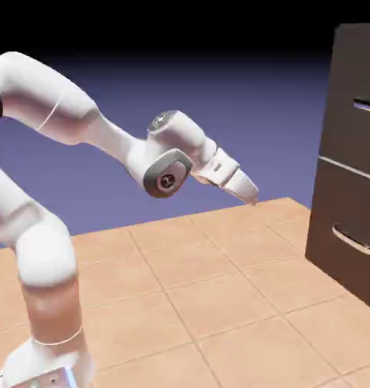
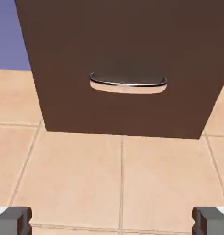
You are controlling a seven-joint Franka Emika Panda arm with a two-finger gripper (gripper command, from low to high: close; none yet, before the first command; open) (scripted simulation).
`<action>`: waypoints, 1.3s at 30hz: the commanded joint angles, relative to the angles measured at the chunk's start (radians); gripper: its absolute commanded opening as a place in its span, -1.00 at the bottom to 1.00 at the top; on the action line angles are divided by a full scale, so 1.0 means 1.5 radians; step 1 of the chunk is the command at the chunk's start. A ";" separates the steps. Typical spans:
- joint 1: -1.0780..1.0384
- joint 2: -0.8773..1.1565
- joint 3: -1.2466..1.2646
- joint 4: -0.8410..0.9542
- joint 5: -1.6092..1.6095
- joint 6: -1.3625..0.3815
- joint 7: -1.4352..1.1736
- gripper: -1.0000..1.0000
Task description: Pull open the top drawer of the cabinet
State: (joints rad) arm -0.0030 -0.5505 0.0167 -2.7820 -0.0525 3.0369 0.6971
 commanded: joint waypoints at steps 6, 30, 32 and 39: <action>-0.050 0.065 0.055 0.093 -0.174 0.000 -0.146 0.00; -0.249 0.323 0.276 0.465 -0.870 -0.001 -0.728 0.00; -0.265 0.345 0.295 0.496 -0.928 -0.001 -0.777 0.00; -0.324 0.420 0.359 0.604 -1.131 -0.002 -0.947 0.00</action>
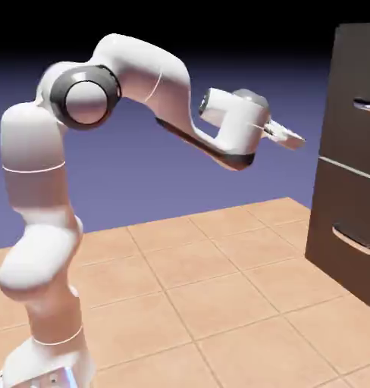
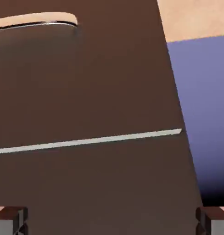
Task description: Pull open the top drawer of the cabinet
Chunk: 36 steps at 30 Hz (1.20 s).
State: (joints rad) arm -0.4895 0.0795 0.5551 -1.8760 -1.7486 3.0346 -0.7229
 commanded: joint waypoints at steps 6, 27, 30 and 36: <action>-0.049 0.065 0.055 0.093 -0.174 0.000 -0.146 0.00; -0.127 0.287 0.155 0.418 -0.578 0.018 -0.622 0.00; -0.070 0.334 0.104 0.491 -0.508 0.036 -0.701 0.00; -0.074 0.335 0.114 0.485 -0.517 0.032 -0.702 -1.00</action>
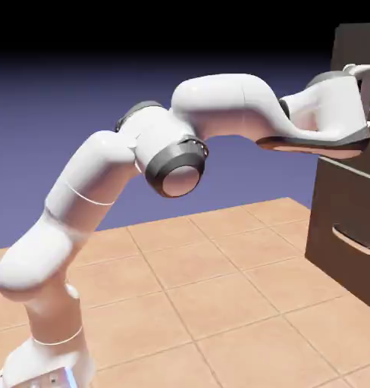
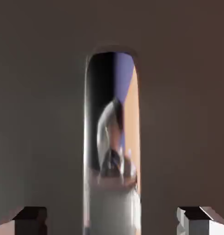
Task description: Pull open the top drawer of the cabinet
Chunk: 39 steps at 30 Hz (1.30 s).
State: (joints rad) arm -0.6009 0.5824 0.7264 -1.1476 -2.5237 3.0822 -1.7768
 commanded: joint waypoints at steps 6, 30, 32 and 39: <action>-0.130 -0.087 0.117 -0.145 -0.116 -0.038 0.134 -1.00; -0.671 -0.167 0.633 -0.422 -0.187 -0.100 0.220 -1.00; -0.719 -0.160 0.680 -0.442 -0.181 -0.105 0.210 -1.00; -0.887 -0.118 0.846 -0.526 -0.160 -0.122 0.169 -1.00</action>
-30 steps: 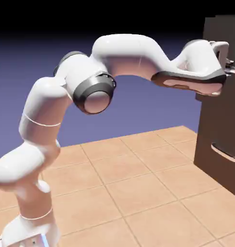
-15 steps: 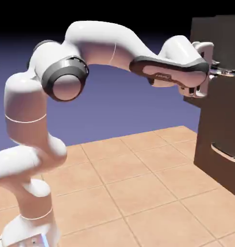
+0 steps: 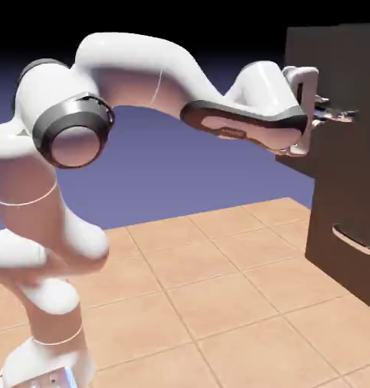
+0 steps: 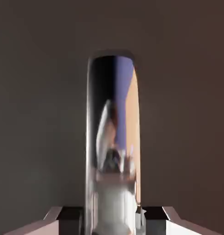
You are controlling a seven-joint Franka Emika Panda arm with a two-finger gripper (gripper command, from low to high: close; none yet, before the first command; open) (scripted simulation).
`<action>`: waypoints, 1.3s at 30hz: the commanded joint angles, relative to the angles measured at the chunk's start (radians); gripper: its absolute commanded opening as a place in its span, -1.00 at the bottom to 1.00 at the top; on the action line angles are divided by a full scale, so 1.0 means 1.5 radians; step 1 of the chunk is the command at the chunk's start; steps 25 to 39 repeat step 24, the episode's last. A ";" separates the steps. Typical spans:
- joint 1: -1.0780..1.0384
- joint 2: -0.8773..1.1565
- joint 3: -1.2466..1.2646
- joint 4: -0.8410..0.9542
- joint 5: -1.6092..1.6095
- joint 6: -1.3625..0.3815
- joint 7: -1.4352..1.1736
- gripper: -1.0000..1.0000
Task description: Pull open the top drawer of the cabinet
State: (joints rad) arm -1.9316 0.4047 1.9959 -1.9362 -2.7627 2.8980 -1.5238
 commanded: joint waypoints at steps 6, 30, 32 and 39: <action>-0.048 0.030 0.049 -0.038 0.019 -0.010 -0.034 -1.00; -0.332 0.042 0.300 -0.130 -0.040 0.016 0.091 1.00; -0.332 0.042 0.300 -0.130 -0.040 0.016 0.091 1.00; -0.332 0.042 0.300 -0.130 -0.040 0.016 0.091 1.00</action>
